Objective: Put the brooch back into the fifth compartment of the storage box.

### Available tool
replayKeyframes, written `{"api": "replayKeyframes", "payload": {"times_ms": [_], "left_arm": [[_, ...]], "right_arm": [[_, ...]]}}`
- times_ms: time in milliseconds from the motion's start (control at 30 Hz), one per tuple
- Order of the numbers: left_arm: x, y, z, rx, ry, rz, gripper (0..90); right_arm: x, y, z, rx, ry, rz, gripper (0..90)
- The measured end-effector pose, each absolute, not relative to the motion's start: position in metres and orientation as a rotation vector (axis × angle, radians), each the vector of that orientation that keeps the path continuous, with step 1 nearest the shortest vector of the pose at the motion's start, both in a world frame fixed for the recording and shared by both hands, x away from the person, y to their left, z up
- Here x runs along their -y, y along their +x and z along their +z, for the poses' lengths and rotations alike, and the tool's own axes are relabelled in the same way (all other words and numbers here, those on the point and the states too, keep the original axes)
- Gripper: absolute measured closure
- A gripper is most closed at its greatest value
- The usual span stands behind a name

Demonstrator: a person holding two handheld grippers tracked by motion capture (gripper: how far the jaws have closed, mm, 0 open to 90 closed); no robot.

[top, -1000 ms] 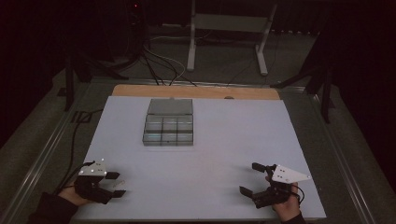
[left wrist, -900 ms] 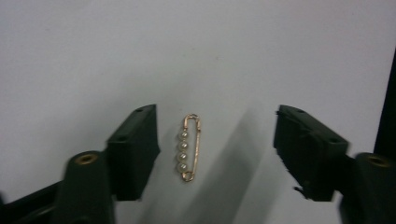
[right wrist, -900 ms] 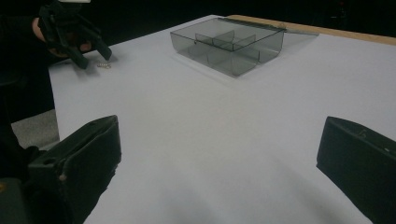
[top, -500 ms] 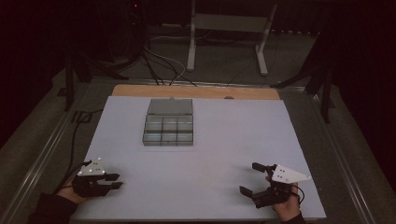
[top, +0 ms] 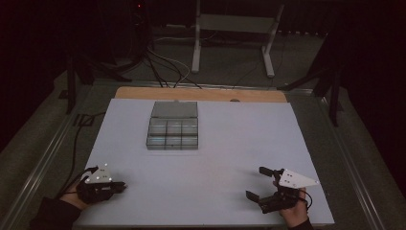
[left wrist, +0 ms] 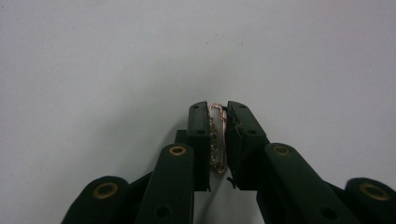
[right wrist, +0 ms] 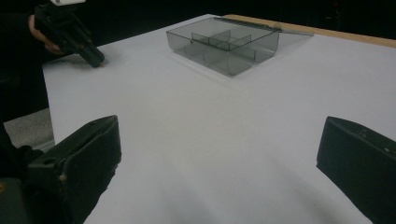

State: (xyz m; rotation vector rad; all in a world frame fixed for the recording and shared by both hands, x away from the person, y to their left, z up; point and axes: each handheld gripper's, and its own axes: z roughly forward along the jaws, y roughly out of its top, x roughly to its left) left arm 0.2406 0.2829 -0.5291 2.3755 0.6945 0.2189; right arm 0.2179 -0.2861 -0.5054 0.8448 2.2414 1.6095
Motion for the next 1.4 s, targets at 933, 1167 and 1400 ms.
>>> {"api": "replayKeyframes", "payload": {"times_ms": [933, 1167, 1400], "left_arm": [[-0.278, 0.247, -0.513, -0.682, 2.298, 0.166, 88.1], [-0.274, 0.252, -0.509, -0.669, 2.281, 0.153, 88.1], [-0.270, 0.258, -0.507, -0.666, 2.262, 0.135, 88.1]], "right_arm": [[0.286, 0.219, -0.506, -2.247, 0.854, 1.606, 0.0], [0.286, 0.219, -0.506, -2.246, 0.853, 1.605, 0.0], [0.286, 0.219, -0.507, -2.245, 0.853, 1.610, 0.0]]}}
